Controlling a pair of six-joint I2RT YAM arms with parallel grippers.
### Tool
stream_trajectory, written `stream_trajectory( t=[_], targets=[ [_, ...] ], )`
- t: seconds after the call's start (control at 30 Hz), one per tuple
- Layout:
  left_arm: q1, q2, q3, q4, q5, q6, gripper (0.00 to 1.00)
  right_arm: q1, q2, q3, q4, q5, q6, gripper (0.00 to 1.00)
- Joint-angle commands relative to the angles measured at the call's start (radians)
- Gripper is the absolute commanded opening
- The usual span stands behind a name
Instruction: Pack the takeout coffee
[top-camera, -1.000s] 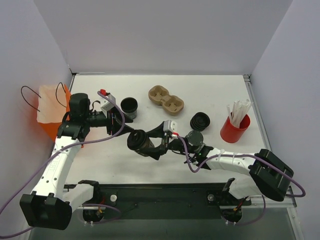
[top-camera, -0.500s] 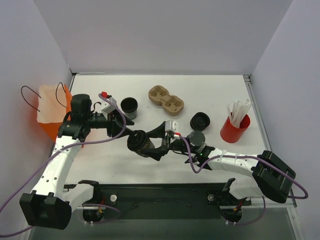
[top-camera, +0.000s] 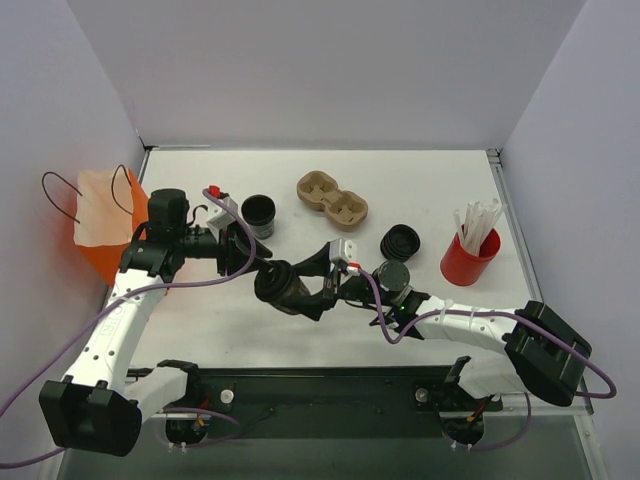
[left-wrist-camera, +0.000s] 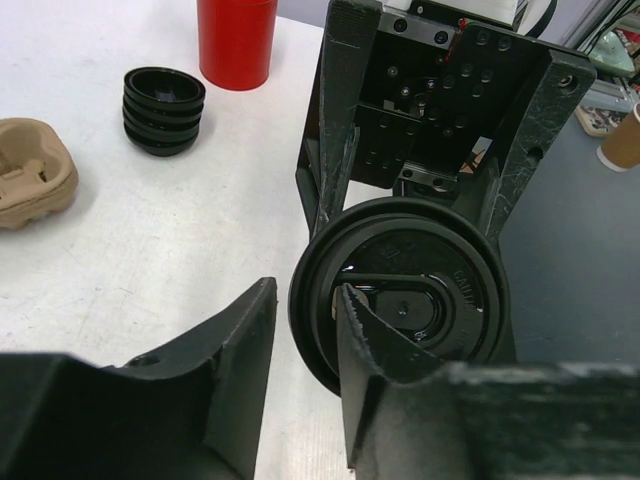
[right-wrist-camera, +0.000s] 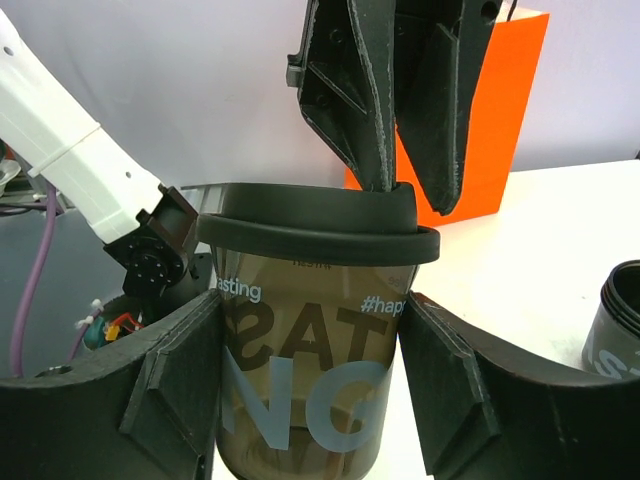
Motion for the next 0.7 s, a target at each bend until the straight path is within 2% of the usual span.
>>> stream_trajectory(
  t=[0.0,0.1,0.13,0.2,0.3,0.33,0.43,0.57,0.67],
  targets=[
    [-0.015,0.021,0.026,-0.076,0.014,0.078,0.34,-0.004,-0.018,0.06,0.128,-0.063,0.006,0.64],
    [-0.026,0.026,0.025,-0.082,0.014,0.072,0.18,-0.004,-0.016,0.064,0.128,-0.057,0.015,0.64],
    [-0.027,0.027,0.023,-0.085,0.014,0.072,0.08,-0.004,-0.016,0.064,0.128,-0.057,0.015,0.64],
    [-0.028,0.021,0.023,-0.084,0.007,0.075,0.0,-0.004,-0.016,0.065,0.117,-0.059,0.017,0.64],
    [-0.028,0.004,0.018,-0.059,-0.034,0.035,0.0,-0.004,-0.019,0.068,0.106,-0.059,0.019,0.67],
    [-0.028,-0.005,0.02,-0.052,-0.049,0.021,0.0,-0.006,-0.022,0.067,0.098,-0.056,0.015,0.75],
    [-0.026,-0.026,0.025,-0.073,-0.146,-0.006,0.0,-0.021,-0.056,0.053,0.049,-0.03,0.014,0.92],
    [-0.014,-0.055,0.038,-0.096,-0.305,-0.028,0.0,-0.038,-0.137,0.001,-0.036,0.035,0.008,1.0],
    [0.018,-0.072,0.055,-0.099,-0.422,-0.074,0.0,-0.042,-0.244,-0.016,-0.163,0.1,-0.006,1.0]
  ],
)
